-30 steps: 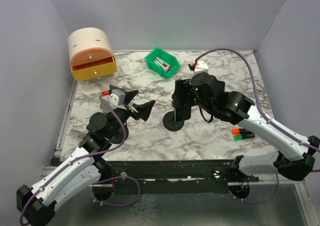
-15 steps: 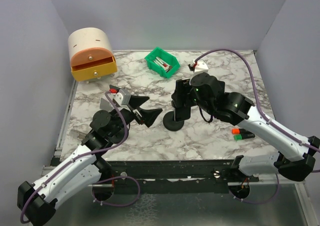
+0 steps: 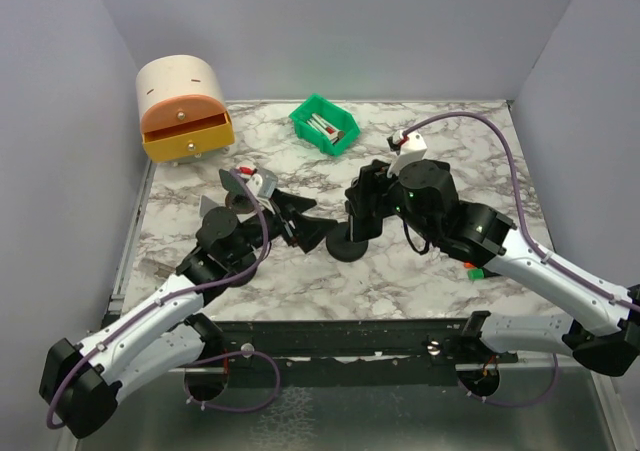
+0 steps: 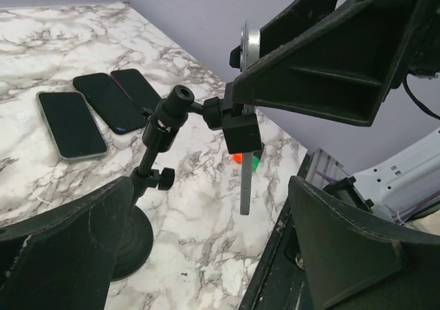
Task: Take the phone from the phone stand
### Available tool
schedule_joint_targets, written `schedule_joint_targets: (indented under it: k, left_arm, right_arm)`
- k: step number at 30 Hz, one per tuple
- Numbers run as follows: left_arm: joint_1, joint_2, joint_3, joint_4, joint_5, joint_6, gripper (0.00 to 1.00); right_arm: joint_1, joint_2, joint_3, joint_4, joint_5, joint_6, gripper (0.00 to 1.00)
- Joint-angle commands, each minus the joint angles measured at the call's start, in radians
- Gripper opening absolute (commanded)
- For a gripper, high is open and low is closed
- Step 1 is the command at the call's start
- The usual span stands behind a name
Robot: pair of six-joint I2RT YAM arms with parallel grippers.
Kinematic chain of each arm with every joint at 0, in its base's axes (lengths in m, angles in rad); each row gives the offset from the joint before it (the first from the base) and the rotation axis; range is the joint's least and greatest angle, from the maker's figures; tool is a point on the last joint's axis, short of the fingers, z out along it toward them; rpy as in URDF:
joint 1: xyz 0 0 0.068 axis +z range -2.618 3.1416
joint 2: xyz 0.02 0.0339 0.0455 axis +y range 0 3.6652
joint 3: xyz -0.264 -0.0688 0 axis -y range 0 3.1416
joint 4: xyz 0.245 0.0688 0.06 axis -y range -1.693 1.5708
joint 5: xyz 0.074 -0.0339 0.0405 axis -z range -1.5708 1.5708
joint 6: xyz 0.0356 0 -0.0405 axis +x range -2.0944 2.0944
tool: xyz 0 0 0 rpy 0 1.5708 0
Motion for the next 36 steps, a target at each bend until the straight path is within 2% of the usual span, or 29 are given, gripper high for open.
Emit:
schedule_joint_targets:
  k: [1, 7, 23, 29, 36]
  left_arm:
    - [-0.005, 0.051, 0.049, 0.077, 0.053, -0.071, 0.94]
    - [-0.012, 0.122, 0.08, 0.134, 0.068, -0.091, 0.91]
    - [-0.059, 0.231, 0.131, 0.17, 0.031, -0.102, 0.73]
    - [-0.084, 0.221, 0.133, 0.144, -0.037, -0.111, 0.68]
    - [-0.156, 0.195, 0.179, -0.028, -0.226, -0.029, 0.67]
  right_arm:
    - [0.008, -0.011, -0.03, 0.065, -0.019, -0.01, 0.0]
    - [0.009, -0.002, -0.022, 0.06, -0.029, 0.001, 0.0]
    - [0.008, 0.022, 0.013, 0.01, -0.014, 0.023, 0.0]
    - [0.008, 0.03, 0.028, -0.015, 0.005, 0.03, 0.0]
    - [0.009, 0.044, 0.047, -0.037, 0.015, 0.04, 0.0]
